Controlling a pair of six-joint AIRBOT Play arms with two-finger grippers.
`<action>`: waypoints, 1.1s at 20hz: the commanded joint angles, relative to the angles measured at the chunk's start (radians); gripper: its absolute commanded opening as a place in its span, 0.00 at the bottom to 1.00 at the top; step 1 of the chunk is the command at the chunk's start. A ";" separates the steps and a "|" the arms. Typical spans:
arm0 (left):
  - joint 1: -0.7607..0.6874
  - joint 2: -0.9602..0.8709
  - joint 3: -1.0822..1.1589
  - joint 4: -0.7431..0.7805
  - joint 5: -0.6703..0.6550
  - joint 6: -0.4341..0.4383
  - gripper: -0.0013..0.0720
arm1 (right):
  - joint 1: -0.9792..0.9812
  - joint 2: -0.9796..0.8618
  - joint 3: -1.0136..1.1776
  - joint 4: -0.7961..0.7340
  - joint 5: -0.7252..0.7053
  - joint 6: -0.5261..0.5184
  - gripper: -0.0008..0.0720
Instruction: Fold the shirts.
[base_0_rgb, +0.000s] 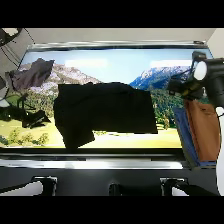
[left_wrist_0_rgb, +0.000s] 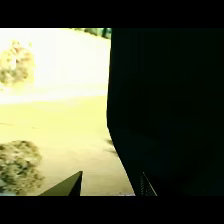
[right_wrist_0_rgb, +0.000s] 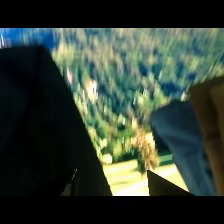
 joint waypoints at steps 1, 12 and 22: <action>0.056 -0.018 -0.117 -0.162 0.074 0.107 0.64 | -0.087 -0.025 -0.016 0.226 0.144 -0.200 0.70; 0.026 -0.136 -0.111 -0.253 0.202 0.133 0.48 | -0.086 -0.024 -0.208 0.238 0.142 -0.220 0.70; 0.026 -0.130 -0.111 -0.254 0.193 0.152 0.05 | -0.086 -0.082 -0.512 0.360 -0.120 -0.138 0.79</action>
